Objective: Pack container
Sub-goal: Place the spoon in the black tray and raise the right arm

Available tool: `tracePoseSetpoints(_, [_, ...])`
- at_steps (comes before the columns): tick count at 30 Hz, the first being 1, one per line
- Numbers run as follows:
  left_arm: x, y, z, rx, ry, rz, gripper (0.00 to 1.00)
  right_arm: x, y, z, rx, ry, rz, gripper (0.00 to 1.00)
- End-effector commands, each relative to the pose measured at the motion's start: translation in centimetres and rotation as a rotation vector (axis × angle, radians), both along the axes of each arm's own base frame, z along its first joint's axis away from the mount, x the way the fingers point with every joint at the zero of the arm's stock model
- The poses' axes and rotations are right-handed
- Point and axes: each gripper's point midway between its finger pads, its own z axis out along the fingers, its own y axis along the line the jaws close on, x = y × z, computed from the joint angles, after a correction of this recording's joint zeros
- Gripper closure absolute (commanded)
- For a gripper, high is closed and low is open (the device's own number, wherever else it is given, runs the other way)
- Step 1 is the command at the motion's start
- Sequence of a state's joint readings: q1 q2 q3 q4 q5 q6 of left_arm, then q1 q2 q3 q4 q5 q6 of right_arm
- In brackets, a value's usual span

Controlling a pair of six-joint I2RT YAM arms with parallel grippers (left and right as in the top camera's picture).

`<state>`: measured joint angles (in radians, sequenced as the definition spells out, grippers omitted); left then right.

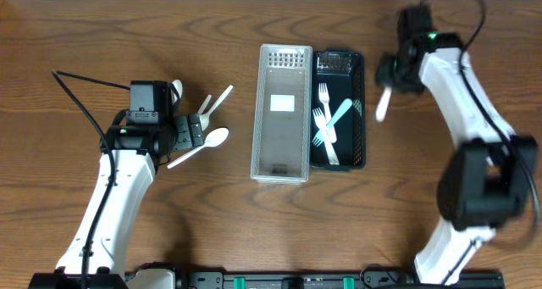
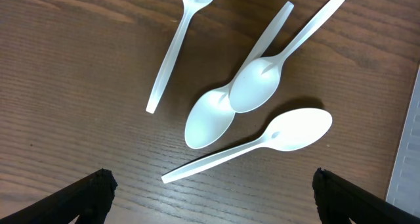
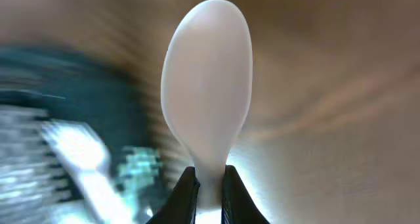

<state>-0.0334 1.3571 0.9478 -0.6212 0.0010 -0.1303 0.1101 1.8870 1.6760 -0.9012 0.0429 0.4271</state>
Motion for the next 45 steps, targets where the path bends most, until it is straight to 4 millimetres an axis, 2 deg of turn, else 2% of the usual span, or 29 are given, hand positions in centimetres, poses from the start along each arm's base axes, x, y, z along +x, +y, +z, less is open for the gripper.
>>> tracePoseSetpoints(1, [0.4, 0.1, 0.5, -0.001, -0.012, -0.001, 0.02, -0.4, 4.2, 7.7, 0.012, -0.193, 0.11, 0.99])
tracePoseSetpoints(3, [0.4, 0.1, 0.5, -0.001, -0.012, -0.001, 0.02, -0.9, 6.0, 7.7, 0.016, -0.191, 0.15, 0.99])
tracePoseSetpoints(5, [0.4, 0.1, 0.5, -0.001, -0.012, -0.001, 0.02, -1.4, 7.5, 6.1, 0.014, -0.153, 0.182, 0.99])
tracePoseSetpoints(8, [0.4, -0.2, 0.4, -0.022, -0.012, 0.008, 0.02, -2.5, 9.1, 1.8, 0.008, -0.05, 0.202, 0.99])
tracePoseSetpoints(11, [0.0, -1.1, 0.2, -0.069, 0.008, -0.01, 0.02, -3.8, 10.5, -3.3, -0.002, 0.077, 0.231, 0.99])
tracePoseSetpoints(14, [-0.4, -1.9, 0.1, -0.114, 0.026, -0.031, 0.01, -4.3, 11.5, -6.1, -0.011, 0.138, 0.257, 0.99])
tracePoseSetpoints(15, [-0.4, -2.4, 0.1, -0.138, 0.028, -0.042, 0.02, -4.2, 11.7, -6.5, -0.014, 0.138, 0.271, 0.98])
tracePoseSetpoints(16, [-0.5, -2.7, 0.1, -0.155, 0.029, -0.05, 0.02, -4.0, 12.1, -6.4, -0.014, 0.126, 0.292, 0.94])
tracePoseSetpoints(17, [-0.5, -3.0, 0.1, -0.173, 0.029, -0.059, 0.02, -3.7, 12.2, -6.1, -0.016, 0.11, 0.306, 0.84])
tracePoseSetpoints(18, [-0.5, -3.2, 0.2, -0.185, 0.029, -0.064, 0.02, -3.4, 12.3, -5.4, -0.018, 0.087, 0.321, 0.7])
tracePoseSetpoints(21, [-0.4, -3.2, 0.2, -0.185, 0.024, -0.065, 0.02, -2.1, 11.7, -2.5, -0.025, 0.01, 0.327, 0.5])
tracePoseSetpoints(23, [-0.3, -3.3, 0.3, -0.185, 0.018, -0.067, 0.02, -1.3, 10.2, -0.3, -0.027, -0.041, 0.296, 0.42])
tracePoseSetpoints(25, [-0.2, -3.3, 0.5, -0.179, 0.014, -0.078, 0.02, -0.7, 7.8, 1.8, -0.03, -0.09, 0.24, 0.35])
tracePoseSetpoints(28, [0.2, -2.8, 1.6, -0.129, 0.003, -0.126, 0.01, -0.1, 3.1, 4.2, -0.034, -0.139, 0.137, 0.32])
tracePoseSetpoints(30, [0.7, -2.2, 2.8, -0.077, -0.009, -0.144, 0.01, -0.1, -0.7, 4.7, -0.039, -0.14, 0.057, 0.28])
tracePoseSetpoints(33, [1.1, -1.8, 3.7, -0.01, 0.026, -0.232, 0.03, -0.8, -5.5, 4.1, -0.043, -0.095, -0.047, 0.23])
tracePoseSetpoints(35, [0.6, -2.2, 2.7, 0.019, 0.095, -0.324, 0.04, -1.7, -8.2, 3.3, -0.046, -0.055, -0.106, 0.2])
tracePoseSetpoints(37, [-0.3, -2.9, 1.1, 0.051, 0.173, -0.45, 0.04, -2.3, -10.0, 2.7, -0.046, -0.029, -0.147, 0.2])
tracePoseSetpoints(39, [-0.7, -3.9, -0.6, 0.073, 0.235, -0.563, 0.12, -2.8, -11.5, 2.4, -0.046, -0.013, -0.183, 0.2])
tracePoseSetpoints(43, [-1.1, -5.4, -3.4, 0.108, 0.321, -0.761, 0.27, -3.5, -13.2, 2.1, -0.046, 0.006, -0.223, 0.2])
tracePoseSetpoints(45, [-1.5, -5.8, -5.2, 0.112, 0.376, -0.83, 0.31, -3.8, -13.7, 2.0, -0.045, 0.013, -0.235, 0.2])
